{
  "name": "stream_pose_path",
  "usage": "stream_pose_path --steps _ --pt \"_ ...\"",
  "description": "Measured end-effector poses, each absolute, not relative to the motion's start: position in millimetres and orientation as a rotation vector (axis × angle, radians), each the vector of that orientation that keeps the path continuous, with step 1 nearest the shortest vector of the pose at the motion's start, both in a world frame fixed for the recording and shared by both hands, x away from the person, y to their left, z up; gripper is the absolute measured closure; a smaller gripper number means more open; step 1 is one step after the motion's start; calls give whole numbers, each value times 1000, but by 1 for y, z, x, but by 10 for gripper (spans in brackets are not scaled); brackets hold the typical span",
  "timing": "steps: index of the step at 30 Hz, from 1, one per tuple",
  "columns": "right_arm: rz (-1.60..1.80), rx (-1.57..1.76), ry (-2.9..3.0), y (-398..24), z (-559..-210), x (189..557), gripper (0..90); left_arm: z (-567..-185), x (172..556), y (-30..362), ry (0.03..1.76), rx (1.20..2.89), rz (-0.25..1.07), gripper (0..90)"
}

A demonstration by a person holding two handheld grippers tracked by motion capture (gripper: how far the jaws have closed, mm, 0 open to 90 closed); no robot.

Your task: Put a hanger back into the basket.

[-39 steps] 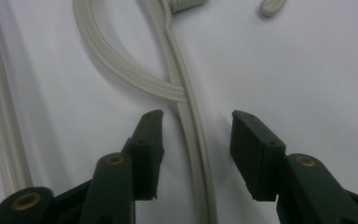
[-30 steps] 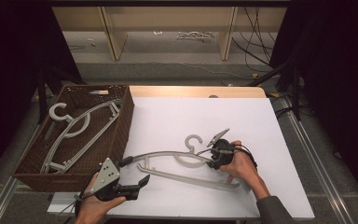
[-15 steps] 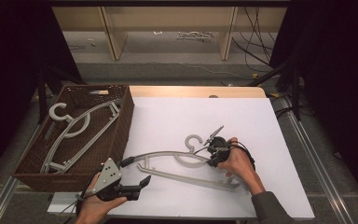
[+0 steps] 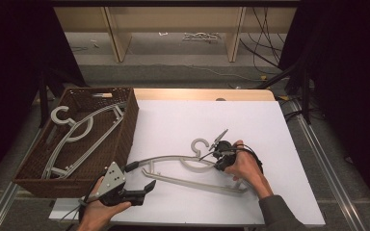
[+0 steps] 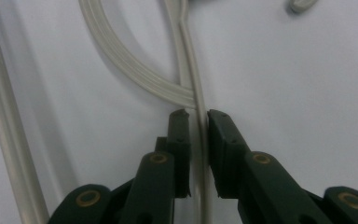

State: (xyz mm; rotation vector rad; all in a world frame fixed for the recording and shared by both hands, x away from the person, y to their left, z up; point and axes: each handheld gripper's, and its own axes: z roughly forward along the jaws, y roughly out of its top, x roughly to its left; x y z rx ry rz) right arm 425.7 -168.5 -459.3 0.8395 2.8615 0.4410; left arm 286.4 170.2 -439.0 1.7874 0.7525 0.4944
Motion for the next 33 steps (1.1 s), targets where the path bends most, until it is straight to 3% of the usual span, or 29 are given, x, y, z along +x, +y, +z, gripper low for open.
stream_pose_path --steps 11,27,33 --pt "469 699 2828 -166 -452 418 823 -427 300 160 749 1791 464 189" --pt "497 506 2759 -165 -419 393 822 -432 379 76 662 2151 485 308" --pt "484 483 2747 -164 -413 389 822 -444 395 67 685 2170 453 337"
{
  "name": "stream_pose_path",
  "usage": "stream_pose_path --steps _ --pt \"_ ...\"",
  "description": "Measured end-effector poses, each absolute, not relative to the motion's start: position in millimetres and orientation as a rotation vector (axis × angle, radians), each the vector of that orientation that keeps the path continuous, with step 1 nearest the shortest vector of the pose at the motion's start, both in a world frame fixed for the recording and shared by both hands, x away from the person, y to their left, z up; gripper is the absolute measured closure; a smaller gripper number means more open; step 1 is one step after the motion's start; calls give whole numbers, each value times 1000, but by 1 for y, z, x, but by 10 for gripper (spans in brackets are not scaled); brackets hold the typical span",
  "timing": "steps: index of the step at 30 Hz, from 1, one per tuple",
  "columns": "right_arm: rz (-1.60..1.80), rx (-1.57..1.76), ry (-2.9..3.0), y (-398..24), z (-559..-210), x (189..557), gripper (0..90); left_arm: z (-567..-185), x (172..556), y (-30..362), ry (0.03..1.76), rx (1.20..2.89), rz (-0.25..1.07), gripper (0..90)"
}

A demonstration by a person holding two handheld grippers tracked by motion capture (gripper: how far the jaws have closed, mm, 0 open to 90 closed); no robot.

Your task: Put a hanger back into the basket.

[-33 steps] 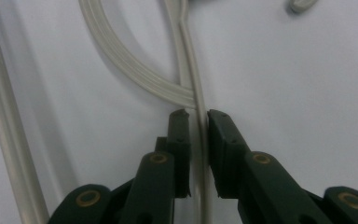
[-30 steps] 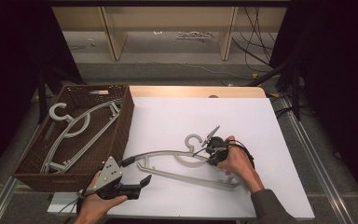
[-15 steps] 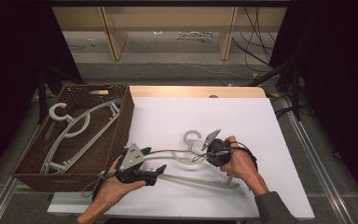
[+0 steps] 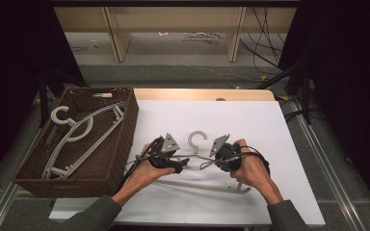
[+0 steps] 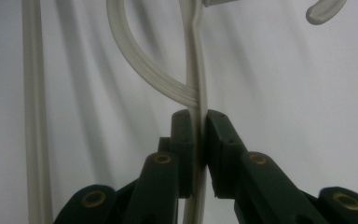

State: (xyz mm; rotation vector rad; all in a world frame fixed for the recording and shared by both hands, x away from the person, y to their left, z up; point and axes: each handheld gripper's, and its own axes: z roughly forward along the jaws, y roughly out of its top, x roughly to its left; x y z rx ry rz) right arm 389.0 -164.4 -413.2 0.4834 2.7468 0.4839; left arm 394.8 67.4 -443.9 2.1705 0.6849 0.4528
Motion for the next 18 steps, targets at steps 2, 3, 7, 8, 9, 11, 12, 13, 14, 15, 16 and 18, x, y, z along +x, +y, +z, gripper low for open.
stream_pose_path --steps 2,3,7,8,9,11,12,13,14,15,16,18 --pt "491 452 2742 -164 -410 389 822 -445 398 66 684 2169 431 344" --pt "486 439 2738 -163 -407 387 822 -445 399 65 678 2172 421 361" --pt "490 418 2730 -161 -401 384 822 -444 401 59 650 2191 396 406" --pt "490 418 2730 -161 -401 384 822 -445 402 57 662 2185 376 406" --pt "496 401 2731 -161 -399 383 822 -445 403 53 642 2201 374 430" --pt "491 395 2727 -160 -399 382 822 -445 403 52 621 2222 372 454" --pt "492 381 2726 -159 -398 383 822 -445 403 51 603 2250 378 498" --pt "490 385 2724 -159 -398 382 822 -446 403 49 586 2268 381 514" --pt "497 371 2729 -159 -397 382 822 -446 403 48 576 2283 393 615" --pt "495 370 2730 -159 -398 381 822 -446 404 47 557 2293 391 645" --pt "495 370 2730 -159 -398 381 822 -446 404 47 542 2303 396 645" --pt "499 358 2728 -160 -397 382 821 -443 401 47 480 2336 420 687"
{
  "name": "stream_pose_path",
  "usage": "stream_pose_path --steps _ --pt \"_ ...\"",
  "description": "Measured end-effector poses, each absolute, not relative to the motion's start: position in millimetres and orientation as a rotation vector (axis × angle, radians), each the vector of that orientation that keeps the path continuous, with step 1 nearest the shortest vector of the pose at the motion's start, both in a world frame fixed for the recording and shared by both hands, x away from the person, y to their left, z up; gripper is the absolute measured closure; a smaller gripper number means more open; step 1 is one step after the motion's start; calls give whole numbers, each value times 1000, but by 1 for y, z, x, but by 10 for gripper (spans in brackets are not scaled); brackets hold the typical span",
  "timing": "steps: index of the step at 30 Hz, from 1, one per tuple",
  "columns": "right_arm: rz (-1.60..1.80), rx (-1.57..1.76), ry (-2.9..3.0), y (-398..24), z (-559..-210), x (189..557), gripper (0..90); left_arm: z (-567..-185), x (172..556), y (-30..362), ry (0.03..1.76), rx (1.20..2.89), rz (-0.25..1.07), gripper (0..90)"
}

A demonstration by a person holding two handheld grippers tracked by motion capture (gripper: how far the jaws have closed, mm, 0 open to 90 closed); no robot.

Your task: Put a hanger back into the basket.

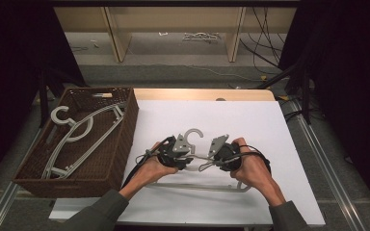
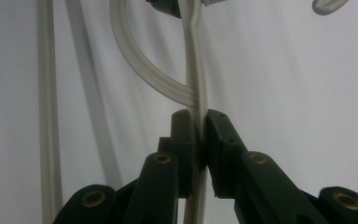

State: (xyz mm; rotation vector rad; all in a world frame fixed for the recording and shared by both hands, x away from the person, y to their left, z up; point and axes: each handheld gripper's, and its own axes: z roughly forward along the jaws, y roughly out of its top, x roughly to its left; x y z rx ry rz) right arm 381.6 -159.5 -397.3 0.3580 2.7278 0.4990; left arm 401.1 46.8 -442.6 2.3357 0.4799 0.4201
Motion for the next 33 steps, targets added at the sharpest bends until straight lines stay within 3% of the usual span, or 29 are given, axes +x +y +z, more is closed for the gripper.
stream_pose_path --steps 13,20,28,33 --pt "606 377 2626 -171 -381 382 717 -414 378 51 360 2361 444 815" --pt "847 600 2488 -181 -366 382 461 -398 382 67 426 2291 402 817" --pt "1014 786 2367 -187 -358 380 314 -391 384 82 512 2268 422 816" --pt "1115 861 2302 -193 -356 377 292 -390 388 90 572 2231 392 816"
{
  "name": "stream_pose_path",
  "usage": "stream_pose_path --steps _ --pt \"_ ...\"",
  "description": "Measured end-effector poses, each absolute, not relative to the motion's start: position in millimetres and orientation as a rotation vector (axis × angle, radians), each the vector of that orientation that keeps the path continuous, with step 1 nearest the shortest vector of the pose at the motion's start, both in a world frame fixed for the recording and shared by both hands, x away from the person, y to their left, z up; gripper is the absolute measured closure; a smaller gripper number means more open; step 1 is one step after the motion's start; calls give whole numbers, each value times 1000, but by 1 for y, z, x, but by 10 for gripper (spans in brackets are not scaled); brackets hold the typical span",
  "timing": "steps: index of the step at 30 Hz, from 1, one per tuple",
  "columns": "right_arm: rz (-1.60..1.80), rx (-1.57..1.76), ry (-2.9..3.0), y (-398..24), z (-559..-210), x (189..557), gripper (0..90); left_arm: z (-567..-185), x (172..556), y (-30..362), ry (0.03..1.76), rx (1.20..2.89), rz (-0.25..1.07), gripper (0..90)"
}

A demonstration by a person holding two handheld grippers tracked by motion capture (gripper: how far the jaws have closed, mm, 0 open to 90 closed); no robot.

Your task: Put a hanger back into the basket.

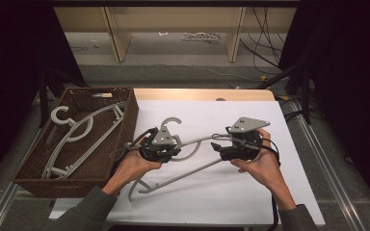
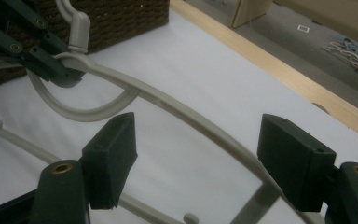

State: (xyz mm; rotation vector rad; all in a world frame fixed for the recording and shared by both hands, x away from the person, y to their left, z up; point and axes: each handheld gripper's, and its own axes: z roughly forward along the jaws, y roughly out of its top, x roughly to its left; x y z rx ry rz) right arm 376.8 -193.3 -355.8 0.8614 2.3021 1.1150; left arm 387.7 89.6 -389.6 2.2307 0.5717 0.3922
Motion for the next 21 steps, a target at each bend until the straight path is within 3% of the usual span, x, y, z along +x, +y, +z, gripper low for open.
stream_pose_path --steps 21 --pt "1254 920 2126 -212 -370 354 272 -378 395 120 711 2119 362 815"
